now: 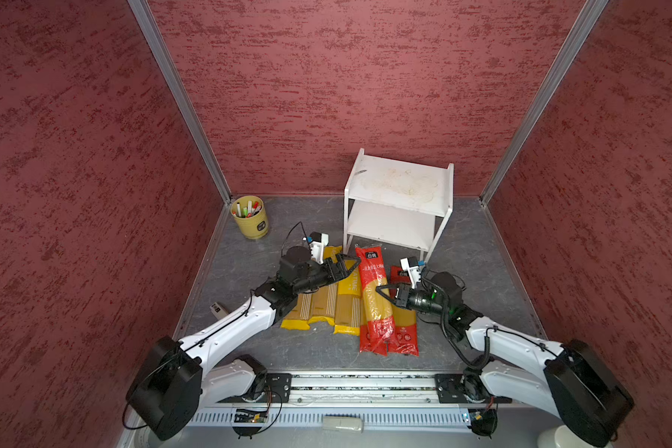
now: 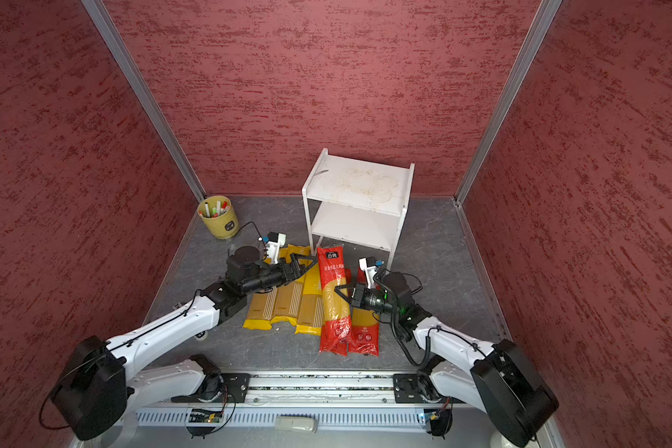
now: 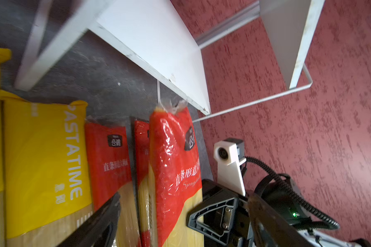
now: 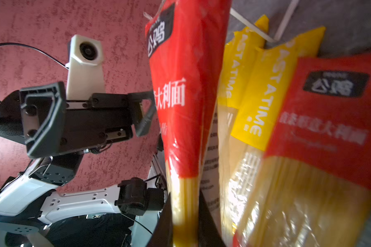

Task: Arrange pasta packages on shelves
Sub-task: Pick up the pasta bag.

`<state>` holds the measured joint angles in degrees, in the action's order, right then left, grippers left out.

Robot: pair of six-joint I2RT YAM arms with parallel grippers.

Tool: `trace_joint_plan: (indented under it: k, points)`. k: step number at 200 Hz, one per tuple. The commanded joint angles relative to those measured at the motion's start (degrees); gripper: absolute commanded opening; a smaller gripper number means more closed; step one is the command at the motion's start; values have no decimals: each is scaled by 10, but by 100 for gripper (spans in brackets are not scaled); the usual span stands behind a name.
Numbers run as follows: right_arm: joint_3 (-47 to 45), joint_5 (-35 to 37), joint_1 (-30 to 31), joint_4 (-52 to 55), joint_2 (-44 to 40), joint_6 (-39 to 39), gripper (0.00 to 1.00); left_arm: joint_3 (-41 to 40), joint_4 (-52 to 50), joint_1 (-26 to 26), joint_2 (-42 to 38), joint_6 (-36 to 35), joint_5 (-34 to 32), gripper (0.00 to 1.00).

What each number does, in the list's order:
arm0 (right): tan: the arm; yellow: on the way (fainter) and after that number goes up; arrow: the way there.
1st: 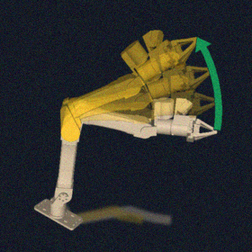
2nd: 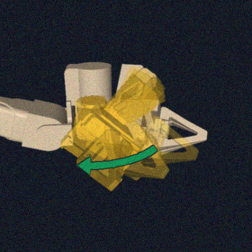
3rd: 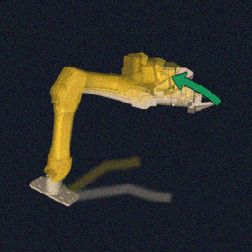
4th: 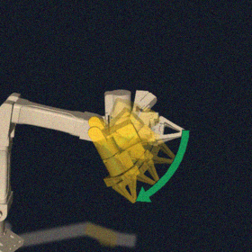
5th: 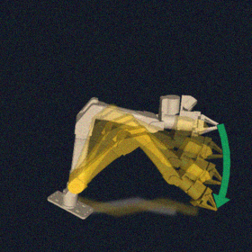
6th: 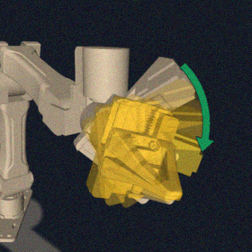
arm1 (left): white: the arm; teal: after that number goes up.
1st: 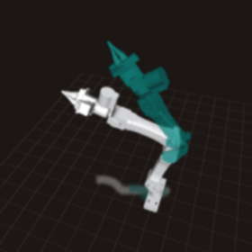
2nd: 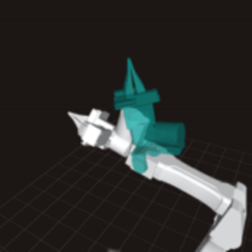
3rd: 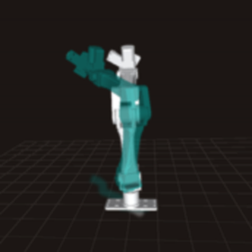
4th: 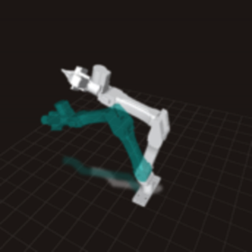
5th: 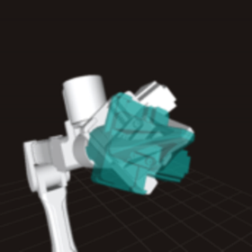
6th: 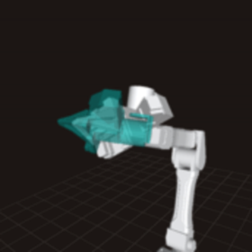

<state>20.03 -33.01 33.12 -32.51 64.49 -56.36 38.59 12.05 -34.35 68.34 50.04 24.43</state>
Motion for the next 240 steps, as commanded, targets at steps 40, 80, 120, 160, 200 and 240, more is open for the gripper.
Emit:
trace_joint_plan:
  k: [40,80,120,160,200,240]
  points:
    - [95,15,30,-105,-8,-7,5,38,54,-18,56,-13,36,85]
    - [123,16,49,-104,16,1,8,59,57,-11,65,-22,45,64]
    - [123,20,55,-103,25,-4,17,70,74,6,70,-15,76,33]
    - [98,10,54,-112,29,-9,33,97,75,29,62,-7,104,18]
    - [77,-4,54,-79,25,37,56,132,71,64,42,4,137,15]
    - [78,-45,55,-148,59,37,63,191,43,94,26,-1,158,15]
